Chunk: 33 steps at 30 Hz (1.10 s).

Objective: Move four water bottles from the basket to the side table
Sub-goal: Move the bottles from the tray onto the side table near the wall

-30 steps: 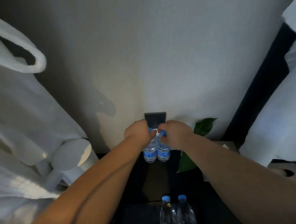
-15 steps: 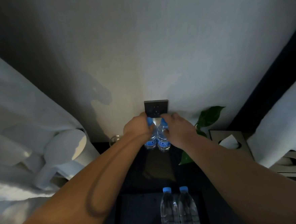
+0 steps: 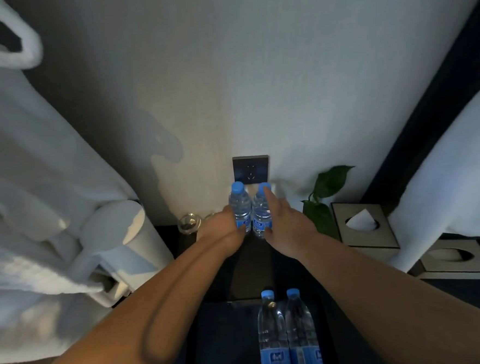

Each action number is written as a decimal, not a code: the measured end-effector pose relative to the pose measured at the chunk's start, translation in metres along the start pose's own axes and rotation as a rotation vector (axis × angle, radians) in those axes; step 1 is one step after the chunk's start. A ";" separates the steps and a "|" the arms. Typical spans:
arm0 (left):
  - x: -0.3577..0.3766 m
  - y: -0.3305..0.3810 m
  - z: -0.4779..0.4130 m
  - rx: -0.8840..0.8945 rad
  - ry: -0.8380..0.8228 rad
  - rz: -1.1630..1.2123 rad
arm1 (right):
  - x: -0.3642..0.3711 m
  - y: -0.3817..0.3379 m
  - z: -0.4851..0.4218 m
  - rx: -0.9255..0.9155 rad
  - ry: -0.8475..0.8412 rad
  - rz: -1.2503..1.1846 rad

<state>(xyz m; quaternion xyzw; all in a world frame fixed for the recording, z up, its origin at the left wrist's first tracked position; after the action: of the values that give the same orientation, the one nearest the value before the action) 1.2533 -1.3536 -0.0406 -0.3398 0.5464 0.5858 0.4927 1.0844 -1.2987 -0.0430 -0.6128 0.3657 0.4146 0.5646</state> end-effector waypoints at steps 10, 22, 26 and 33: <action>0.033 0.000 0.044 0.041 -0.101 -0.055 | 0.028 -0.005 0.053 0.034 -0.125 0.017; 0.128 -0.009 0.090 0.024 -0.373 -0.070 | 0.084 0.037 0.119 0.190 -0.482 0.101; 0.151 -0.001 0.096 -0.016 -0.426 -0.077 | 0.098 0.042 0.122 0.245 -0.497 0.033; 0.157 0.006 0.084 -0.092 -0.401 -0.114 | 0.109 0.037 0.101 0.295 -0.569 0.093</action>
<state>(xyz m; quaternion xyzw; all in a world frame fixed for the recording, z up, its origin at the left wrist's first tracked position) 1.2147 -1.2385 -0.1712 -0.2688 0.3900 0.6374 0.6078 1.0830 -1.1994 -0.1600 -0.3664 0.2770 0.5373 0.7073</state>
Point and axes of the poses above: each hand's wrist, its own z-axis away from the middle knuckle, its own x-axis out of the palm, y = z × x, the point moved 3 cm from there along -z, towards the middle knuckle, and after that the axes turned 9 degrees about -x, right-handed, at the moved point
